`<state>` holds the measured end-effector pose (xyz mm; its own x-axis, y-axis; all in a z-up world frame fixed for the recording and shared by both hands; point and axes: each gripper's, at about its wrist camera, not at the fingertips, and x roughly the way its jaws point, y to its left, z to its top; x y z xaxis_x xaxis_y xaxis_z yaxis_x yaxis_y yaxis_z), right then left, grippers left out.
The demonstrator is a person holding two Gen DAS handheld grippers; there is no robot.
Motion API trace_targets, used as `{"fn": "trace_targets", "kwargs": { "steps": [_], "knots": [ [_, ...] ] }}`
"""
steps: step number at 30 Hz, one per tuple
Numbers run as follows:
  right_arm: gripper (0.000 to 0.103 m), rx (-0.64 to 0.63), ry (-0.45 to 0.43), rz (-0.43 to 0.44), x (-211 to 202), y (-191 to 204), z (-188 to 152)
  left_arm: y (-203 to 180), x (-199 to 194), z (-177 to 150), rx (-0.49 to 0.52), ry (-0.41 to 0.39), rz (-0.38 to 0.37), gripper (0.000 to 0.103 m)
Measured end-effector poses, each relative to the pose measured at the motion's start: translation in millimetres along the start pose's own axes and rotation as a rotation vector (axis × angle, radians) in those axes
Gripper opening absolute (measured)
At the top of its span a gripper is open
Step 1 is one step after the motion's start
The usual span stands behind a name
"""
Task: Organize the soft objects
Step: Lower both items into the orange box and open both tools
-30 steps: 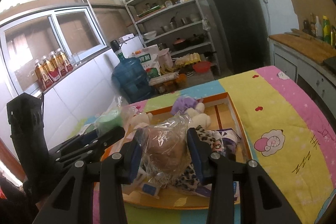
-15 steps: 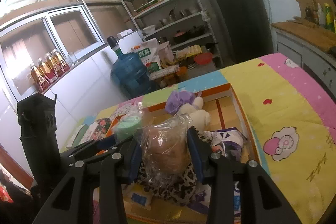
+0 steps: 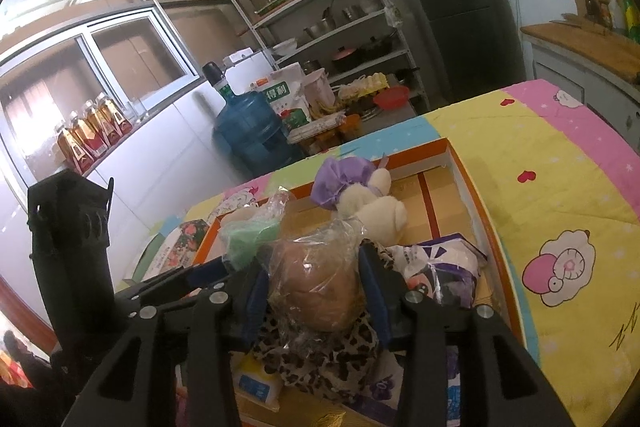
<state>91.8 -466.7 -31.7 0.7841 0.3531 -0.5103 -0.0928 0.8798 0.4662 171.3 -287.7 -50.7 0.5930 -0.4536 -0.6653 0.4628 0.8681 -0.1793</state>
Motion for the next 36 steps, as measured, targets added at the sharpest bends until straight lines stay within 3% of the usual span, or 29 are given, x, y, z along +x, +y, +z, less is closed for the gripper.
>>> {"fn": "trace_targets", "kwargs": {
  "steps": [3, 21, 36],
  "knots": [
    [0.056, 0.003, -0.006, 0.005, -2.6, 0.7, 0.2, 1.0, -3.8, -0.7, -0.011, -0.006, -0.014, 0.05],
    [0.056, -0.028, -0.071, 0.002, -25.1, 19.1, 5.0, 8.0, -40.4, -5.2, -0.017, -0.071, -0.009, 0.05],
    [0.056, -0.1, -0.093, -0.018, -38.0, 62.8, -3.6, 26.2, -91.0, -22.3, -0.036, -0.148, 0.087, 0.05]
  ]
}}
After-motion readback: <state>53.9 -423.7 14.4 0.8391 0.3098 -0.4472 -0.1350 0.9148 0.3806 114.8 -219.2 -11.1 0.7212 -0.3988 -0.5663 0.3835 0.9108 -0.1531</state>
